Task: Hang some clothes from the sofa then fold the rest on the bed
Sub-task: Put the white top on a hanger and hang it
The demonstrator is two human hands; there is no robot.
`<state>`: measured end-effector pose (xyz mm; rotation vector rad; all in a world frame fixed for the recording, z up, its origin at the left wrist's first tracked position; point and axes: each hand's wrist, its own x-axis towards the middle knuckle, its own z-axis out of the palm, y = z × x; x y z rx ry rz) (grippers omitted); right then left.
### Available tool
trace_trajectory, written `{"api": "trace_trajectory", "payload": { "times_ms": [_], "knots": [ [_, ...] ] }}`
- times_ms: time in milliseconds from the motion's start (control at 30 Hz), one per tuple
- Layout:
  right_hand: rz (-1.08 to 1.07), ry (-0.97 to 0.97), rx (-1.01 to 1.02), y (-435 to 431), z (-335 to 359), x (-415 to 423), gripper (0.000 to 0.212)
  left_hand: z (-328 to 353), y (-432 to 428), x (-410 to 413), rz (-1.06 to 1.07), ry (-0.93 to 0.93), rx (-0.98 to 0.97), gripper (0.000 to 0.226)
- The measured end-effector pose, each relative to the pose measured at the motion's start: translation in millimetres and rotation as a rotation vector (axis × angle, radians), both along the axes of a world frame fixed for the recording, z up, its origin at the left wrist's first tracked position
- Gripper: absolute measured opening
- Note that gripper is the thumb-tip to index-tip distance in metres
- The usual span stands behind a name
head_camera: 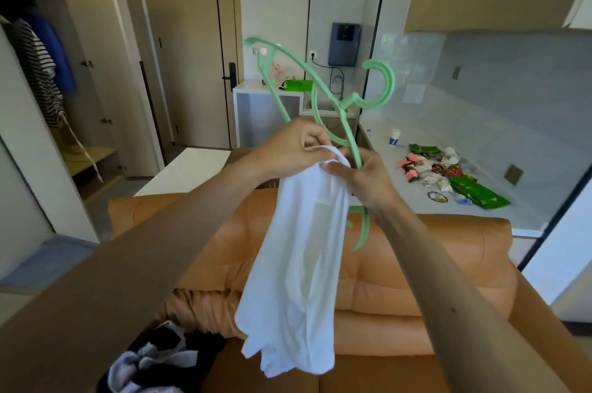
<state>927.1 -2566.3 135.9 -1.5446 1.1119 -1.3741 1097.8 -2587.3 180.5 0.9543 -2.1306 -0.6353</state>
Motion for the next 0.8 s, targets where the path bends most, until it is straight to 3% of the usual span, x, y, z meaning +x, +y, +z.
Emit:
{"api": "trace_trajectory", "payload": {
  "times_ms": [167, 233, 333, 400, 500, 600, 667, 733, 800],
  "knots": [
    [-0.076, -0.065, -0.020, -7, 2, -14, 0.003, -48, -7, 29, -0.006, -0.122, 0.166, 0.013],
    [-0.140, -0.099, 0.007, -9, 2, -23, 0.014, -68, -8, 42, -0.043, -0.175, 0.248, 0.009],
    [-0.282, -0.181, 0.047, -14, -1, -48, 0.021, -97, -9, 68, -0.080, -0.272, 0.431, 0.034],
    [-0.378, -0.205, 0.049, -16, -1, -71, 0.016, -114, -9, 85, -0.049, -0.363, 0.483, 0.037],
    [-0.440, -0.190, 0.063, -16, 2, -98, 0.021, -126, -9, 98, 0.013, -0.242, 0.599, 0.030],
    [-0.387, -0.100, 0.112, -14, -4, -106, 0.027, -112, -7, 86, 0.069, -0.005, 0.523, 0.024],
    [-0.331, -0.057, 0.154, -10, -10, -103, 0.023, -95, -4, 67, 0.106, 0.141, 0.444, 0.007],
    [-0.283, -0.059, 0.183, -5, -17, -99, 0.017, -76, -5, 52, 0.108, 0.189, 0.360, 0.028],
    [-0.248, -0.060, 0.186, 1, -24, -94, 0.017, -60, -6, 41, 0.117, 0.101, 0.202, 0.036]
  ]
}}
